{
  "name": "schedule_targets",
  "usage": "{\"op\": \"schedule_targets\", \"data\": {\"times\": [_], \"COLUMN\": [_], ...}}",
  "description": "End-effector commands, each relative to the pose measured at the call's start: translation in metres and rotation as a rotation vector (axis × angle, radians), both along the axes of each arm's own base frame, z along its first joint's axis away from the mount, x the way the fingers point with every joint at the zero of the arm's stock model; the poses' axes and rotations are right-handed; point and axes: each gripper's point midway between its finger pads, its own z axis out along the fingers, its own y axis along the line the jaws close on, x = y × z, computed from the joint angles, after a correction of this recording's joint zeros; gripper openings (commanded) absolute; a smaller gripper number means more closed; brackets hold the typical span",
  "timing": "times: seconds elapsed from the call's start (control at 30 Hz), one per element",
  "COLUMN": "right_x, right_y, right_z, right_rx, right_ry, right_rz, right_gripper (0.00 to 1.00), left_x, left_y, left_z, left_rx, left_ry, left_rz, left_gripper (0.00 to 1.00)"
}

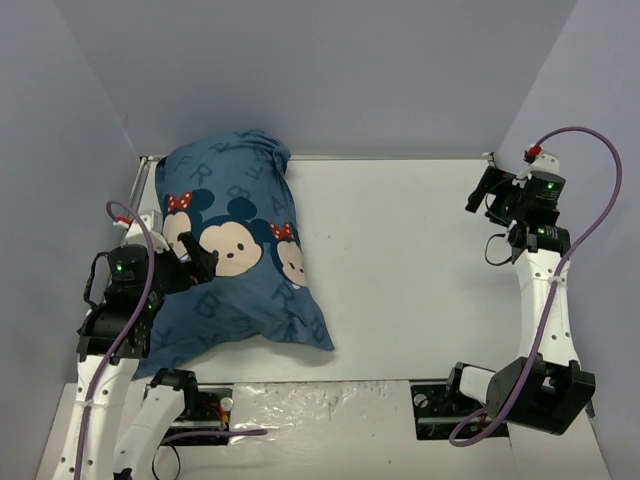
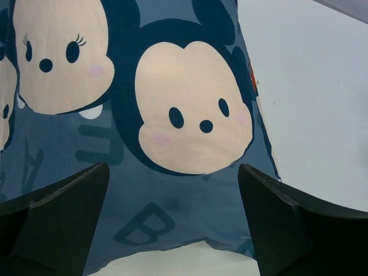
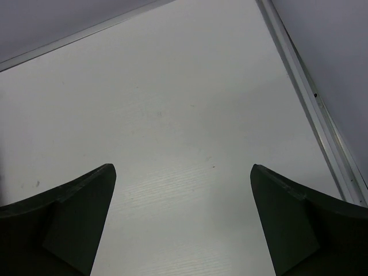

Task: Remove the pillowcase from the pillow

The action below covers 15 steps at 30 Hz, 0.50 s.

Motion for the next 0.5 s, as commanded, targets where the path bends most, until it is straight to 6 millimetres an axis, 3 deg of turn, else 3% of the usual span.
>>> {"op": "schedule_targets", "data": {"times": [0.0, 0.1, 0.13, 0.23, 0.27, 0.33, 0.37, 0.4, 0.43, 0.47], "right_x": [0.007, 0.007, 0.005, -0.007, -0.011, -0.014, -0.02, -0.021, -0.02, -0.019], "right_y": [0.009, 0.035, 0.055, 0.086, 0.096, 0.099, 0.103, 0.103, 0.103, 0.101], "right_z": [0.035, 0.041, 0.043, 0.045, 0.036, 0.038, 0.033, 0.029, 0.026, 0.022], "right_rx": [-0.013, -0.058, -0.065, -0.184, -0.211, -0.242, -0.271, -0.28, -0.283, -0.286], "right_ry": [-0.095, -0.117, -0.135, -0.128, -0.085, -0.068, -0.055, -0.046, -0.038, -0.021], "right_rz": [0.065, 0.28, 0.422, 0.676, 0.73, 0.774, 0.836, 0.856, 0.865, 0.857], "right_gripper": [1.0, 1.0, 1.0, 1.0, 1.0, 1.0, 1.0, 1.0, 1.0, 1.0], "left_x": [0.003, 0.008, 0.008, 0.013, 0.017, 0.017, 0.025, 0.028, 0.031, 0.033], "left_y": [-0.013, -0.021, -0.026, -0.04, -0.045, -0.06, -0.069, -0.062, -0.07, -0.097], "left_z": [0.023, 0.024, 0.025, 0.026, 0.022, 0.027, 0.015, 0.026, 0.027, 0.006], "left_rx": [-0.029, -0.026, -0.025, 0.002, 0.02, 0.091, 0.151, 0.244, 0.301, 0.423], "left_ry": [-0.038, -0.014, -0.008, 0.012, 0.038, 0.051, 0.112, 0.118, 0.142, 0.223], "left_rz": [-0.057, -0.094, -0.117, -0.154, -0.163, -0.186, -0.193, -0.131, -0.118, -0.166], "left_gripper": [0.94, 0.94, 0.94, 0.94, 0.94, 0.94, 0.94, 0.94, 0.95, 0.95]}}
